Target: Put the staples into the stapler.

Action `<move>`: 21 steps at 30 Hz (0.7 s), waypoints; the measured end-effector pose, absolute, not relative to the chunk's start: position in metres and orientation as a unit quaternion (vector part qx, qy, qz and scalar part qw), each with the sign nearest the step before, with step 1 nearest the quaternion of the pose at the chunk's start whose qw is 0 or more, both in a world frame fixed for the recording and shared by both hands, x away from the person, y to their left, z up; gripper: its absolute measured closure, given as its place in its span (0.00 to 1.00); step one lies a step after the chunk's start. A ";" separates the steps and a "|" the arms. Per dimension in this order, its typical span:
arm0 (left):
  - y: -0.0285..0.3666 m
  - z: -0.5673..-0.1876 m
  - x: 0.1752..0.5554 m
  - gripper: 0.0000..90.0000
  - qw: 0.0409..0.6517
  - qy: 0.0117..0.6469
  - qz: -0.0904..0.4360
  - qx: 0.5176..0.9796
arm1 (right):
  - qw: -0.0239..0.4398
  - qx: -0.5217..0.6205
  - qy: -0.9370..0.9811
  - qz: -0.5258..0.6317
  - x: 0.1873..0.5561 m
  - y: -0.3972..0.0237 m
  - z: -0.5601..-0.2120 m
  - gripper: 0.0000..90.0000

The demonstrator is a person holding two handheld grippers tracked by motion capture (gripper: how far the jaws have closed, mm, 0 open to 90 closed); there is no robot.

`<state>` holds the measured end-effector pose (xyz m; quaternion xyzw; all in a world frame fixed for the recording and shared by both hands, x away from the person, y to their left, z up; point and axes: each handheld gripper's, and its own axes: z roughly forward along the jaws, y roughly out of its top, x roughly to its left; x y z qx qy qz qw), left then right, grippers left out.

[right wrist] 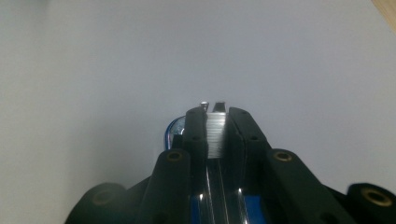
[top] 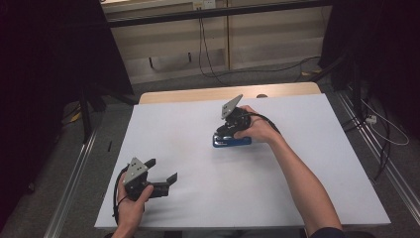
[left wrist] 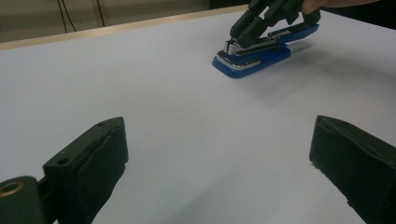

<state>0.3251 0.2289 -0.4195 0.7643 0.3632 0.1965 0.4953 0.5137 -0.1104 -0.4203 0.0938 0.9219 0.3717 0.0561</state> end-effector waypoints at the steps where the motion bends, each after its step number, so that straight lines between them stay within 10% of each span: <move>1: 0.229 -0.420 0.325 0.05 0.496 0.364 0.196 0.764 | 0.057 0.095 0.922 0.372 0.514 -0.111 -0.420 0.87; 11: 0.228 -0.420 0.325 0.05 0.499 0.361 0.194 0.763 | 0.053 0.110 0.919 0.375 0.514 -0.112 -0.422 0.82; 21: 0.229 -0.420 0.325 0.05 0.497 0.362 0.194 0.764 | 0.051 0.153 0.910 0.383 0.513 -0.110 -0.424 0.58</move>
